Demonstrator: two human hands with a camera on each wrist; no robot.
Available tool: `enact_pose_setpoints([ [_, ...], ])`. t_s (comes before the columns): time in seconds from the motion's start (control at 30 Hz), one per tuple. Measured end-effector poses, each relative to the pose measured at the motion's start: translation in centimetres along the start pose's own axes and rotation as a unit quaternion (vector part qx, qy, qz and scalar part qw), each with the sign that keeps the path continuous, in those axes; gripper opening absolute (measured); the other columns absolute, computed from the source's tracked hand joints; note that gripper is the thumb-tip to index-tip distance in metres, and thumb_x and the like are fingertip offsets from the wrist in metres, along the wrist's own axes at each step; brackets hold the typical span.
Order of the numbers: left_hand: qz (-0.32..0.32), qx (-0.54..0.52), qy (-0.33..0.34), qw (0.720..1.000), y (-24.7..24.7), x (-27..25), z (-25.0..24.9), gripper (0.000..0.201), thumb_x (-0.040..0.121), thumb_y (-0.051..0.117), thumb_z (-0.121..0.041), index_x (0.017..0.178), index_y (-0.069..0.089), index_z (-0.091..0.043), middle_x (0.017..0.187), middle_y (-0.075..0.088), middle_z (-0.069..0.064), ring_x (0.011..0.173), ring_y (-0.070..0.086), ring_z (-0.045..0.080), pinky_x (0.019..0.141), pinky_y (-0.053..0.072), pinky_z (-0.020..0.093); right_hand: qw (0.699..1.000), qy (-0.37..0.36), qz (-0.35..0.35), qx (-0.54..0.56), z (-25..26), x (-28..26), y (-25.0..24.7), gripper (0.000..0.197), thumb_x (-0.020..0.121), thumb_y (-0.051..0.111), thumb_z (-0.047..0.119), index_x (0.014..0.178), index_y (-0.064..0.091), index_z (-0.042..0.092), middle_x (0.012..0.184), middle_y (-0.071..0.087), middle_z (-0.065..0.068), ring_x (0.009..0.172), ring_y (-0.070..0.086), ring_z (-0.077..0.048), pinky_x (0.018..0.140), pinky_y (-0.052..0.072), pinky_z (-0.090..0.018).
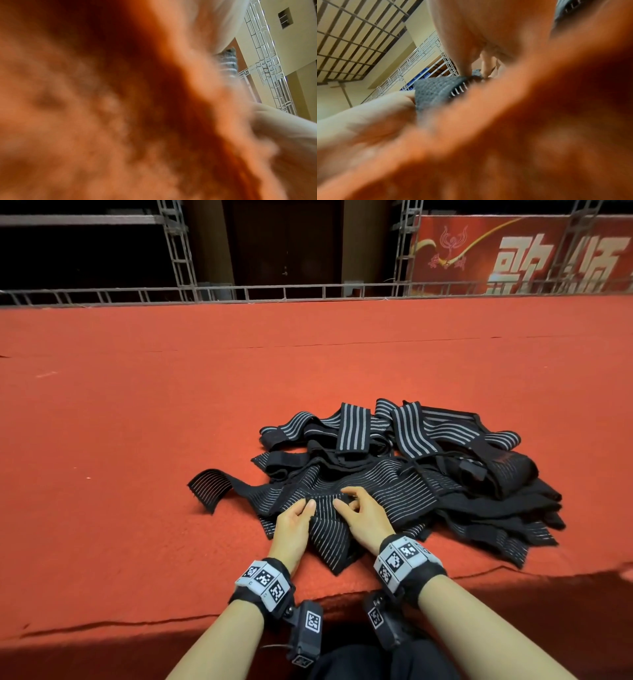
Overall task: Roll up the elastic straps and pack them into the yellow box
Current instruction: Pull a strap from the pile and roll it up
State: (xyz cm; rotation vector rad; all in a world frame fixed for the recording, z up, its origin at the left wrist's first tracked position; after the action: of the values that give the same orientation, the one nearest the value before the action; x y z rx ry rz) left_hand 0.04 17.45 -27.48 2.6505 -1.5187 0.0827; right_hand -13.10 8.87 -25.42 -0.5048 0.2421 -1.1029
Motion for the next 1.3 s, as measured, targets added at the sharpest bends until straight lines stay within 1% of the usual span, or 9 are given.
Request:
enact_pose_setpoints([
  [0.17,-0.020,0.021,-0.011,1.000,-0.1,0.2,-0.5,0.033,0.100,0.049,-0.029,0.090,0.073,-0.008,0.096,0.074,0.011,0.094,0.067,0.023,0.090,0.050,0.037,0.999,-0.028,-0.017,-0.003,1.3,-0.3,-0.9,0.009,0.082,0.071,0.025,0.090,0.069,0.021,0.088,0.068,0.004,0.085,0.062,-0.014,0.085,0.048,-0.029],
  [0.33,-0.020,0.155,0.073,0.985,-1.0,0.2,-4.2,0.042,0.101,0.047,-0.026,0.081,0.063,0.007,0.075,0.064,0.007,0.073,0.053,0.011,0.072,0.043,0.029,0.998,-0.056,0.022,-0.014,4.0,-1.5,-3.2,0.015,0.085,0.070,0.031,0.092,0.078,0.019,0.090,0.075,0.007,0.090,0.065,-0.005,0.085,0.045,-0.018],
  [0.5,0.019,0.164,0.141,0.976,-0.5,-0.6,-12.2,0.023,0.097,0.054,-0.020,0.089,0.064,-0.001,0.081,0.065,0.000,0.074,0.057,0.005,0.072,0.045,0.026,0.988,-0.144,-0.047,-0.014,10.1,-2.2,-7.0,0.016,0.088,0.068,0.027,0.092,0.077,0.014,0.083,0.072,0.007,0.079,0.062,-0.001,0.065,0.038,-0.001],
  [0.57,0.029,0.151,0.162,0.975,0.0,-1.0,-16.3,0.012,0.092,0.063,-0.014,0.103,0.062,-0.012,0.091,0.069,-0.005,0.080,0.064,0.000,0.077,0.051,0.019,0.979,-0.190,-0.072,-0.008,14.1,-2.5,-8.8,0.015,0.091,0.064,0.025,0.093,0.074,0.013,0.080,0.068,0.008,0.073,0.062,-0.004,0.063,0.042,-0.007],
  [0.8,0.011,0.153,0.233,0.960,1.5,-2.6,-29.3,0.045,0.087,0.068,-0.015,0.125,0.045,-0.014,0.115,0.062,0.004,0.104,0.062,0.014,0.092,0.052,0.034,0.942,-0.306,-0.127,0.057,27.9,-4.6,-16.3,0.009,0.095,0.056,0.017,0.088,0.061,0.017,0.078,0.064,0.000,0.063,0.064,-0.009,0.051,0.053,-0.025],
  [0.93,0.019,0.128,0.291,0.948,2.3,-4.8,-33.9,0.038,0.084,0.067,-0.003,0.118,0.052,-0.006,0.111,0.065,0.008,0.103,0.064,0.018,0.093,0.052,0.035,0.910,-0.366,-0.195,0.018,32.8,-6.8,-19.9,0.011,0.086,0.060,0.035,0.082,0.067,0.028,0.081,0.071,0.003,0.077,0.068,-0.012,0.076,0.056,-0.040],
  [1.07,0.040,0.109,0.308,0.944,2.8,-7.1,-35.0,0.010,0.095,0.058,-0.018,0.102,0.059,-0.010,0.101,0.068,0.009,0.093,0.066,0.018,0.084,0.055,0.034,0.913,-0.355,-0.200,0.025,32.3,-8.2,-20.6,0.013,0.085,0.061,0.038,0.077,0.066,0.030,0.080,0.070,0.009,0.080,0.068,-0.007,0.080,0.056,-0.039],
  [1.23,0.011,0.080,0.260,0.962,3.2,-8.1,-30.3,0.027,0.102,0.039,-0.034,0.106,0.055,-0.012,0.099,0.064,0.002,0.088,0.062,0.012,0.081,0.051,0.030,0.949,-0.284,-0.092,0.104,25.9,-9.8,-16.8,0.018,0.097,0.055,0.018,0.081,0.064,0.018,0.069,0.059,0.005,0.052,0.054,0.004,0.047,0.044,-0.016],
  [1.3,-0.022,0.093,0.231,0.968,3.2,-8.3,-26.2,0.029,0.102,0.036,-0.034,0.109,0.053,-0.011,0.099,0.062,0.001,0.089,0.060,0.012,0.083,0.050,0.029,0.958,-0.260,-0.060,0.104,22.1,-9.9,-14.2,0.015,0.097,0.054,0.021,0.087,0.064,0.016,0.074,0.062,0.001,0.061,0.058,-0.004,0.051,0.048,-0.023],
])
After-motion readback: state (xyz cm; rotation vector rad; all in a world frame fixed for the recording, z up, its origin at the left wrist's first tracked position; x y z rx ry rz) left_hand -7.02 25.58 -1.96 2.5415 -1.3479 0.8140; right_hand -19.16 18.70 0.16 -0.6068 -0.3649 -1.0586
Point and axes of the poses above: each hand's wrist, its own x-axis towards the middle knuckle, its own y-axis out of the palm, z = x × y, the point moved 5 cm from there along x, towards the middle knuckle
